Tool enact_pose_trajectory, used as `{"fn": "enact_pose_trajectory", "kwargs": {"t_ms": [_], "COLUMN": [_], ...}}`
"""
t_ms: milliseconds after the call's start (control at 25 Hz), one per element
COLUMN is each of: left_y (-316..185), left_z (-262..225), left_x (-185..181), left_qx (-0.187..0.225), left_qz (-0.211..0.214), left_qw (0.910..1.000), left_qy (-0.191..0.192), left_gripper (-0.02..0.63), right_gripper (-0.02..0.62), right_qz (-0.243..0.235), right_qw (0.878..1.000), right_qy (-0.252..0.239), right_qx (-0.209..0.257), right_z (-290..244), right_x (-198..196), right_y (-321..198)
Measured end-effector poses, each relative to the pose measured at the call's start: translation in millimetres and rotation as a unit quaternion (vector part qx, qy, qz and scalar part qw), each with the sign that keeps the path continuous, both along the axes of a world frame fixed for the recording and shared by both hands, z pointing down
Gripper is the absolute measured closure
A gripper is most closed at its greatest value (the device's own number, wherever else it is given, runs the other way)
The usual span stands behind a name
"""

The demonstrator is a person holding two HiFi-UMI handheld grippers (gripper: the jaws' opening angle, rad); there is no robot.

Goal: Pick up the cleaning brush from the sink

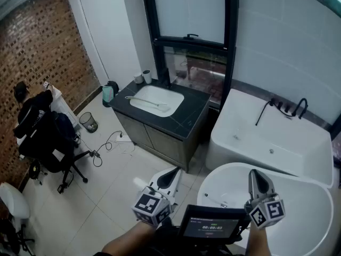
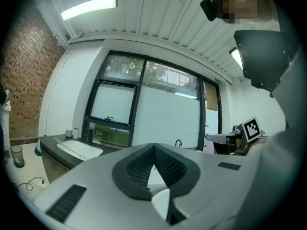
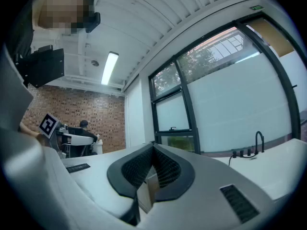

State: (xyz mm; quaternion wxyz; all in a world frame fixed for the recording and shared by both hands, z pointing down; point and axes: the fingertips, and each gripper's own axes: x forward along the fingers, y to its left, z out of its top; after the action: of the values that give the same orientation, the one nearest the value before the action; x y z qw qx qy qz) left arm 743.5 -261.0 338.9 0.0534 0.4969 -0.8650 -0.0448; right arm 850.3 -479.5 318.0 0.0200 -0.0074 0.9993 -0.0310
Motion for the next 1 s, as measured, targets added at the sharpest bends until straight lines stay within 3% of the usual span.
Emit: {"fn": "enact_pose_trajectory", "kwargs": {"t_ms": [120, 280, 520, 720, 1000], "left_y": [45.1, 114.8, 207.4, 225.0, 226.4], "left_z": [2.3, 1.1, -2.6, -2.8, -16.3], "left_x": [-41.1, -103.6, -211.5, -256.7, -290.4], "left_qx": [0.008, 0.008, 0.017, 0.023, 0.028], "left_qz": [-0.011, -0.031, -0.053, -0.073, -0.126], "left_qw": [0.9999, 0.9995, 0.9984, 0.997, 0.9915], "left_qy": [0.009, -0.007, -0.006, -0.004, -0.011], "left_gripper": [0.598, 0.598, 0.598, 0.597, 0.597], "right_gripper": [0.594, 0.594, 0.594, 0.594, 0.594], "right_qz": [-0.005, -0.015, -0.048, -0.092, -0.142], "right_qw": [1.0, 1.0, 0.999, 0.996, 0.989], "right_qy": [0.006, 0.005, 0.008, 0.017, -0.01], "right_qx": [0.003, 0.006, 0.008, 0.009, 0.028], "right_z": [12.9, 13.9, 6.6, 2.6, -5.5], "right_x": [-43.6, -105.6, -231.3, -293.5, -347.7], "right_y": [36.4, 95.6, 192.7, 229.1, 232.4]}}
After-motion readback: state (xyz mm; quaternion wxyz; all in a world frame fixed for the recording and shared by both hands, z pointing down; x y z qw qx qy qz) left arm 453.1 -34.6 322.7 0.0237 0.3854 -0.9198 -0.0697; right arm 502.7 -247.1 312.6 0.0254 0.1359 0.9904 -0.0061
